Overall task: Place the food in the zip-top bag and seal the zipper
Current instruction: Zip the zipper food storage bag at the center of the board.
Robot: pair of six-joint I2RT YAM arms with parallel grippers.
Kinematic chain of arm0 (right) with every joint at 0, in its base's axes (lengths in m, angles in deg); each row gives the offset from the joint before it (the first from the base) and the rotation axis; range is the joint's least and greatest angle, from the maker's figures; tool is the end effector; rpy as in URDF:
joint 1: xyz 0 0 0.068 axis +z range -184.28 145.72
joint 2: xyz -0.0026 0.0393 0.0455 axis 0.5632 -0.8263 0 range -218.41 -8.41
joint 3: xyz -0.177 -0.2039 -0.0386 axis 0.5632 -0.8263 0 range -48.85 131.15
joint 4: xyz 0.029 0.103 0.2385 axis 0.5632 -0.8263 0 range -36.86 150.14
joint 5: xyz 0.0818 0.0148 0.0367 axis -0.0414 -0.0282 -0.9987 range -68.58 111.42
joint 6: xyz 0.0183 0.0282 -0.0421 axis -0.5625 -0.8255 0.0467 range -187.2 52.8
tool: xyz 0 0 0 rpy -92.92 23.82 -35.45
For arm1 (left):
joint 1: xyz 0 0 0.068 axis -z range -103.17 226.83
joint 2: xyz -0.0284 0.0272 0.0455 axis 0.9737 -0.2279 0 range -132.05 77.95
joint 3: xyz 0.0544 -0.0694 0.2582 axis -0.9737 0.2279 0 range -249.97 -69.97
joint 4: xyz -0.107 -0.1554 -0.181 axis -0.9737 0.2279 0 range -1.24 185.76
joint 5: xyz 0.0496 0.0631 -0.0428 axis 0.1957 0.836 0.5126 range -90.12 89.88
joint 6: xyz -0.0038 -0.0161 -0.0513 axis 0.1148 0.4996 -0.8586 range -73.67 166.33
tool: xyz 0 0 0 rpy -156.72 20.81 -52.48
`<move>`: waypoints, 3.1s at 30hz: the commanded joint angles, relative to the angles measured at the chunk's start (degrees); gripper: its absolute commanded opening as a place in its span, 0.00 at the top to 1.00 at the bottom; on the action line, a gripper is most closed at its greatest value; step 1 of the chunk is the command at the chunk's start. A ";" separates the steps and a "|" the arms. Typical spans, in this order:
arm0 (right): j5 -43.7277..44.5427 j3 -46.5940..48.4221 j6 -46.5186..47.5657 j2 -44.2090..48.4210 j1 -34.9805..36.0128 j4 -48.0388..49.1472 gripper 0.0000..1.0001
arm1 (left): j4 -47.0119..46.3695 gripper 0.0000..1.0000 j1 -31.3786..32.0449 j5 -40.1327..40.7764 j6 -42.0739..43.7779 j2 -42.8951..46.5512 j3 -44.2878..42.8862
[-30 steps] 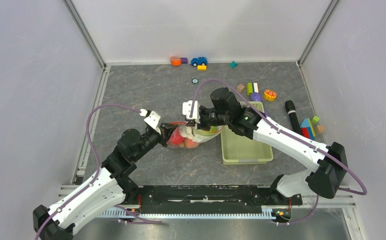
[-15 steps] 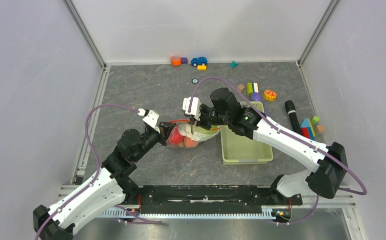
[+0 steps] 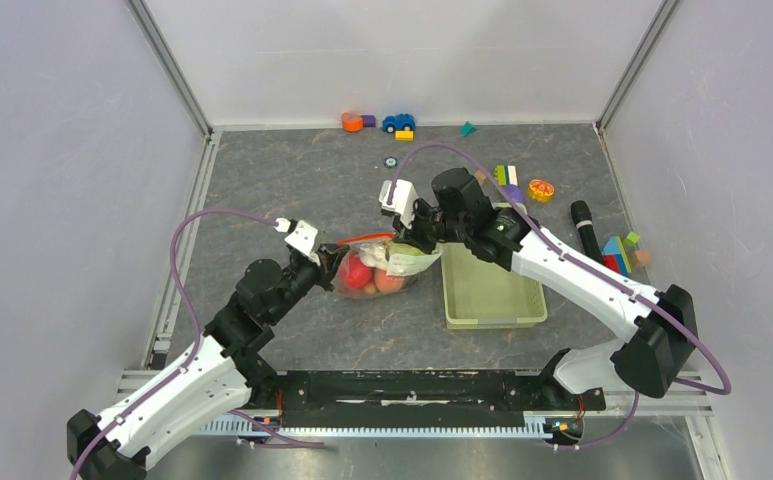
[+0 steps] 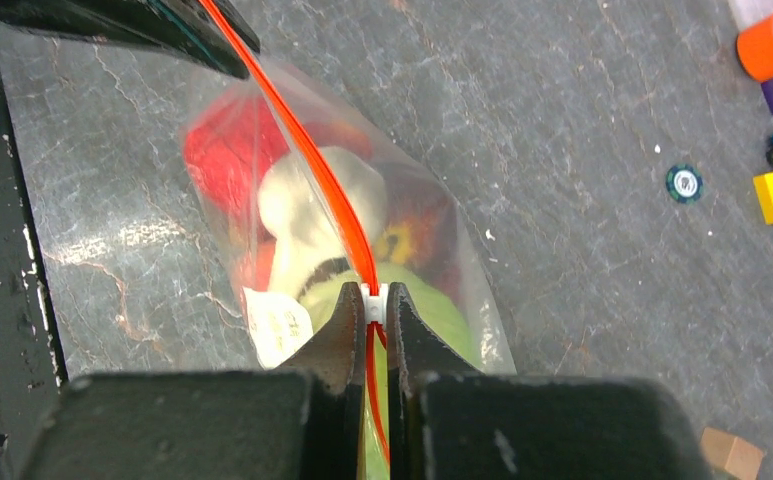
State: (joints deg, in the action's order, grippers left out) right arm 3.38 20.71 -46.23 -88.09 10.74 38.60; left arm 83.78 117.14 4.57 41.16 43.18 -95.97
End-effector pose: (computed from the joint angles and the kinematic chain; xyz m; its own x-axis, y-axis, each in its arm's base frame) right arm 0.2156 0.2314 0.3326 -0.0389 -0.5204 -0.8530 -0.9348 0.3206 -0.1529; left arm 0.1266 -0.1037 0.2788 -0.1027 -0.0306 -0.9942 0.5756 0.8134 -0.0845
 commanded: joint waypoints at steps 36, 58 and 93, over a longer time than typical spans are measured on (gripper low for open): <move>10.66 -2.17 4.29 6.09 -6.68 -7.70 0.98 | -2.33 0.98 -0.91 2.89 1.29 0.03 -0.17; 13.62 -0.37 9.92 5.95 -7.46 -14.41 0.92 | -1.97 0.98 -0.87 4.93 1.06 0.97 0.24; 19.76 1.04 10.37 4.84 -9.90 -18.78 0.89 | -1.97 0.98 -0.91 7.71 1.21 1.32 0.64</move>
State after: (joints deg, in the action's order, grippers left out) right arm 12.30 19.70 -37.34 -83.53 3.78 24.61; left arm 83.50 117.14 4.88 41.18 42.77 -95.10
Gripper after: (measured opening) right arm 0.117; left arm 0.026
